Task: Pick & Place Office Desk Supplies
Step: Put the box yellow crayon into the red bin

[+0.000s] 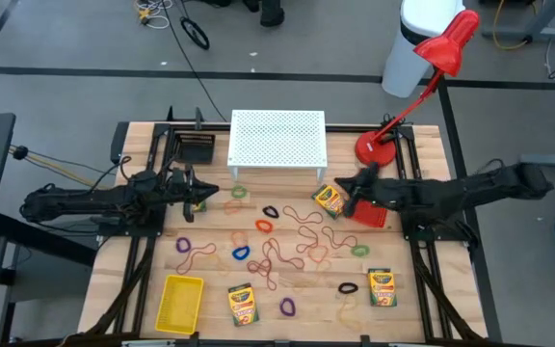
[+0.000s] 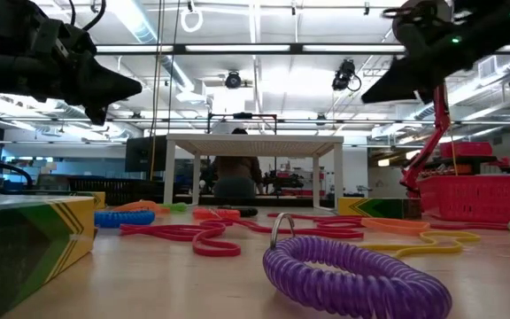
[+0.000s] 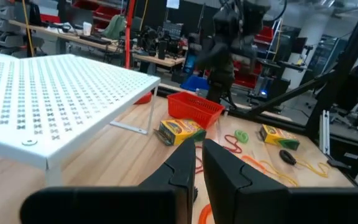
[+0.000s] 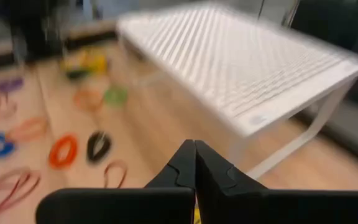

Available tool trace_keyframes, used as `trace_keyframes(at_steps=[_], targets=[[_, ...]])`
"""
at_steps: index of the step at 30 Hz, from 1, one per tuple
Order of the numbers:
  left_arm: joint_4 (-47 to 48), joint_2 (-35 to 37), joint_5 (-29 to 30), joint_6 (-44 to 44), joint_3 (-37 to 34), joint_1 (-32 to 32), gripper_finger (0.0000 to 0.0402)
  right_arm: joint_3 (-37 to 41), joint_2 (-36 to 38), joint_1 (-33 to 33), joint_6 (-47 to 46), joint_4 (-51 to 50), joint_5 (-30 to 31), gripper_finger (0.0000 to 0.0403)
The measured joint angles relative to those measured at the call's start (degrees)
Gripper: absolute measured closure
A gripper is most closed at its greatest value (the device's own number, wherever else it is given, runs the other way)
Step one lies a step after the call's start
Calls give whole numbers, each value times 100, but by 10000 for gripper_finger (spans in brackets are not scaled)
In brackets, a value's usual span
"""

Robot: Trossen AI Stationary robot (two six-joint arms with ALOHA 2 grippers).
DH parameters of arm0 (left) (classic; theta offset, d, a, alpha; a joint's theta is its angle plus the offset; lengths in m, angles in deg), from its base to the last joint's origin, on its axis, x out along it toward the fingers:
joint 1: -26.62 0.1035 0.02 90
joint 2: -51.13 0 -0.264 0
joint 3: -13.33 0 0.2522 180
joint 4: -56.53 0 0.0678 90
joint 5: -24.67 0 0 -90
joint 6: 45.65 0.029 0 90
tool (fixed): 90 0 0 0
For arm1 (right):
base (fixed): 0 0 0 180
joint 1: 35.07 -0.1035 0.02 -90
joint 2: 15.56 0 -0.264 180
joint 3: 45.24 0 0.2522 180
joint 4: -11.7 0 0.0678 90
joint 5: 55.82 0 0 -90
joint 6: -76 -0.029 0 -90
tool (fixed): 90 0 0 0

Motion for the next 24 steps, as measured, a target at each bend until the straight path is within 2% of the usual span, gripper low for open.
trace_keyframes(at_steps=[5,10,17,24], targets=[[-54,0,0,5,0,0,367,-1175,-1182,-2,-1032,-1719,-605,402],[-51,0,0,14,0,0,367,-2136,-1948,0,-1624,-3315,-1082,399],[-51,-3,-1,15,0,0,367,-2649,-2270,-67,-2205,-3928,-1669,397],[-49,-4,-17,13,0,0,367,-2823,-2276,-1224,-3351,-4611,-2389,400]])
